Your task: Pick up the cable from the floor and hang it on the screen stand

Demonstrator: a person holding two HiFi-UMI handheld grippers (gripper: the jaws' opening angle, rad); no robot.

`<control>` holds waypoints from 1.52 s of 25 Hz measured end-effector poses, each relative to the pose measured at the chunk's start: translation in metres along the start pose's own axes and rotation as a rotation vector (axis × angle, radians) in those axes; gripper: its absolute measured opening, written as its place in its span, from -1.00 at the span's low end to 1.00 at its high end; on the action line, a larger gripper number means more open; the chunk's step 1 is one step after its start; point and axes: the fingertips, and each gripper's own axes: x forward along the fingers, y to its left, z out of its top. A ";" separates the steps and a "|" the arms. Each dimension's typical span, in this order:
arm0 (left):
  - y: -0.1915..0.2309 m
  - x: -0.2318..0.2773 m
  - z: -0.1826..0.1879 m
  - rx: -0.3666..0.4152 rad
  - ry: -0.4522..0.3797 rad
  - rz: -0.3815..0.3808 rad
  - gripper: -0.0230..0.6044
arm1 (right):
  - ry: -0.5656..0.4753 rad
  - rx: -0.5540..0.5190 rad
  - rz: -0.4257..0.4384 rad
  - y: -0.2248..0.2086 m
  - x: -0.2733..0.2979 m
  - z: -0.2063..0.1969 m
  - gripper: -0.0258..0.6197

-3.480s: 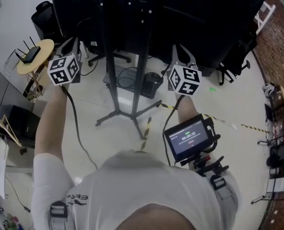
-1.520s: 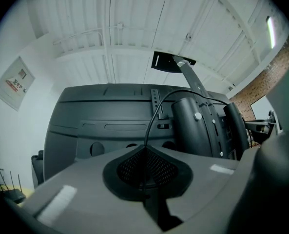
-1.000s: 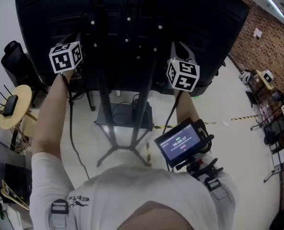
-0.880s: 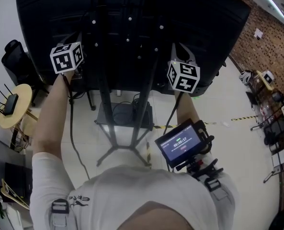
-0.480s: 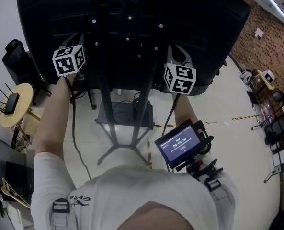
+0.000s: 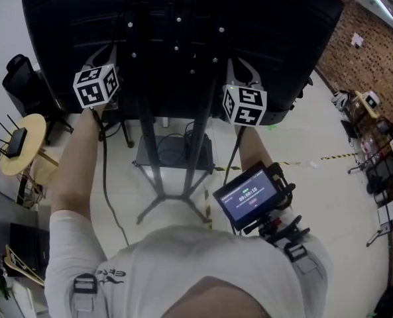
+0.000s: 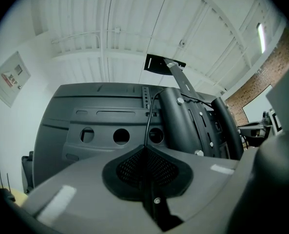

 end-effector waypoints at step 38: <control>-0.039 -0.155 -0.139 -0.028 0.124 0.238 -0.83 | 0.142 0.079 0.124 0.024 -0.105 -0.096 -0.82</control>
